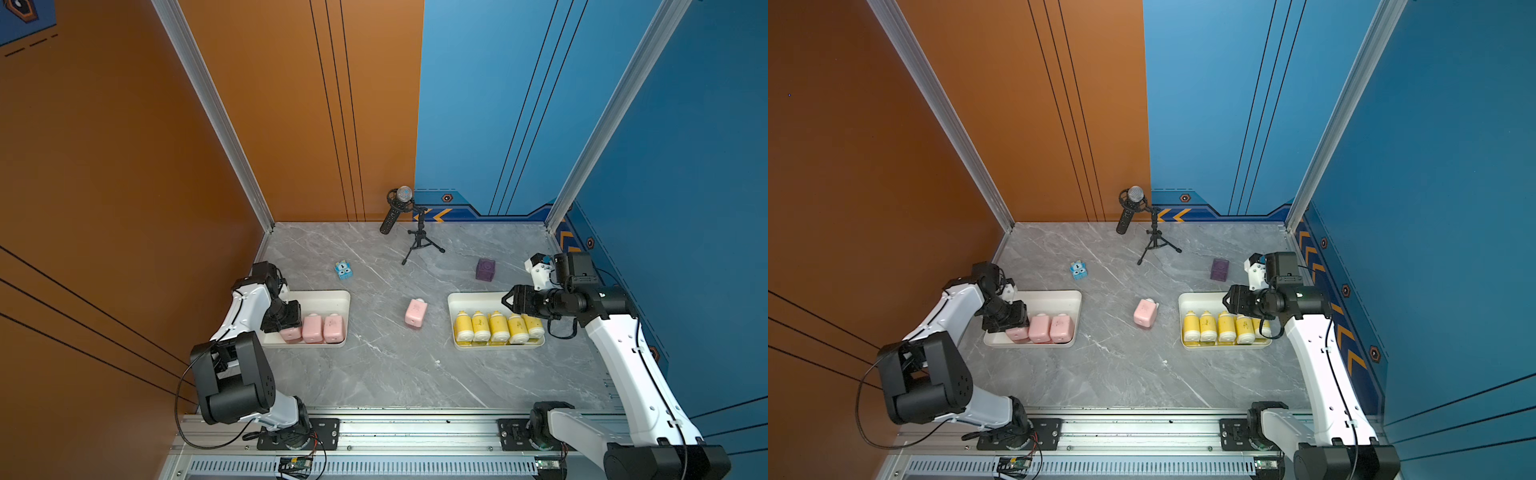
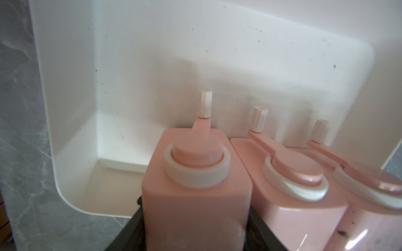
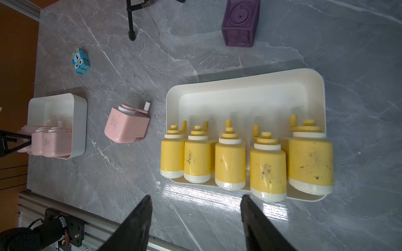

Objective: Place the pencil sharpeners by color into the storage box
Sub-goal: Place the pencil sharpener in the storage box.

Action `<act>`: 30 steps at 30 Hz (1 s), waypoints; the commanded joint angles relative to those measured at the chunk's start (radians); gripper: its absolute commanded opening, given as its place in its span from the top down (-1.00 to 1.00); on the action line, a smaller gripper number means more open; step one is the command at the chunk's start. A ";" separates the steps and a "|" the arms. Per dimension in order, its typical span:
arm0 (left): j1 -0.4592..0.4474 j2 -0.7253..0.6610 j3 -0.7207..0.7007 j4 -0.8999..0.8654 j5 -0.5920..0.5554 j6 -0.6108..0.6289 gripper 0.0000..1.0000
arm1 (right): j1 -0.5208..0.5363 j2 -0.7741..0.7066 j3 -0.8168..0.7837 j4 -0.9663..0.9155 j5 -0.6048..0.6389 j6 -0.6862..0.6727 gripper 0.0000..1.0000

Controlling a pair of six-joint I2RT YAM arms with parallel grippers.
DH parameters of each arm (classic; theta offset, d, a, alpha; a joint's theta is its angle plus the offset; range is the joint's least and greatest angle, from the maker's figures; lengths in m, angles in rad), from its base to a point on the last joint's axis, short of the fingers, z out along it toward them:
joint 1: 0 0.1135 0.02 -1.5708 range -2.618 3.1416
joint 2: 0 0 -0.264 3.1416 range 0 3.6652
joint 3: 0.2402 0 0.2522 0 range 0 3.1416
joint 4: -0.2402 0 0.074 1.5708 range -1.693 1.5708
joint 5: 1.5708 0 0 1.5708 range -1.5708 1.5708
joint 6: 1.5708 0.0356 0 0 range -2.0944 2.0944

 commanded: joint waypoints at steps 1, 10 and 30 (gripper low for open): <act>0.014 0.011 0.027 -0.010 0.021 0.022 -0.13 | 0.005 -0.007 -0.002 0.014 -0.018 -0.019 -0.32; 0.016 0.053 0.071 -0.058 0.038 0.031 -0.14 | 0.004 -0.012 -0.001 0.014 -0.021 -0.020 -0.32; -0.021 0.107 0.083 -0.117 -0.017 0.015 -0.19 | 0.003 -0.021 -0.006 0.018 -0.026 -0.021 -0.32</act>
